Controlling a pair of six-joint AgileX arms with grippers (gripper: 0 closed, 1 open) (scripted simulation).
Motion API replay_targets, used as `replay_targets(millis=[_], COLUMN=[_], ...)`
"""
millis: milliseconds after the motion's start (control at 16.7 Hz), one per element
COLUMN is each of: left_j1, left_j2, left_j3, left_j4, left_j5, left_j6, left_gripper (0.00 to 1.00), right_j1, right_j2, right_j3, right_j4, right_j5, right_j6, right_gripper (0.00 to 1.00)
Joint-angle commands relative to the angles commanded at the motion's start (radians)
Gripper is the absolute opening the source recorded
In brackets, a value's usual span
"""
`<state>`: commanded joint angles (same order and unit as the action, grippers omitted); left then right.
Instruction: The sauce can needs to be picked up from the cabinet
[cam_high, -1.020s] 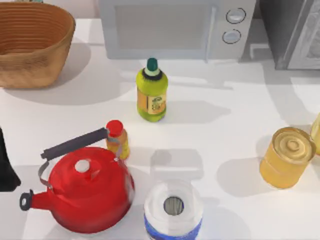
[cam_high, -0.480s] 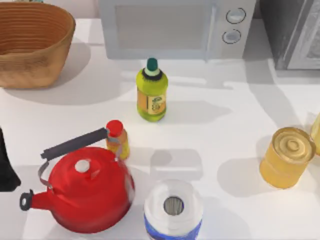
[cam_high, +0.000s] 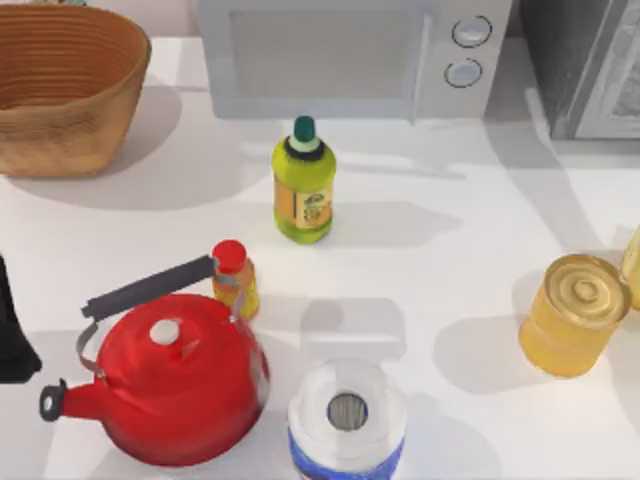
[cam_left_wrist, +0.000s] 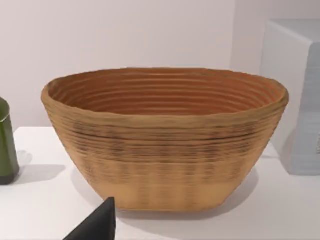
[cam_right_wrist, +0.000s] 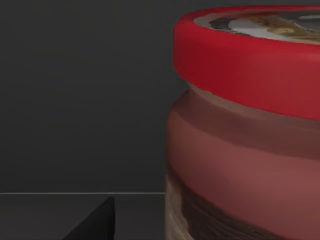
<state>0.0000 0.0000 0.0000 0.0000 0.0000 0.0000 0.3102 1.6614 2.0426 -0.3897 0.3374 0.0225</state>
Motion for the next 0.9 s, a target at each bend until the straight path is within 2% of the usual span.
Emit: replay_targets(millis=[360, 900], left_j1=[0.0, 0.0], left_j2=[0.0, 0.0], left_j3=[0.0, 0.0], left_j4=[0.0, 0.0], left_j5=[0.0, 0.0], left_j6=[0.0, 0.0], left_gripper=[1.0, 1.0], right_j1=[-0.011, -0.011], right_j2=[0.032, 0.032], right_j3=[0.032, 0.032], right_j4=[0.0, 0.0], right_j5=[-0.01, -0.01], right_j6=[0.0, 0.0], right_gripper=[1.0, 0.32])
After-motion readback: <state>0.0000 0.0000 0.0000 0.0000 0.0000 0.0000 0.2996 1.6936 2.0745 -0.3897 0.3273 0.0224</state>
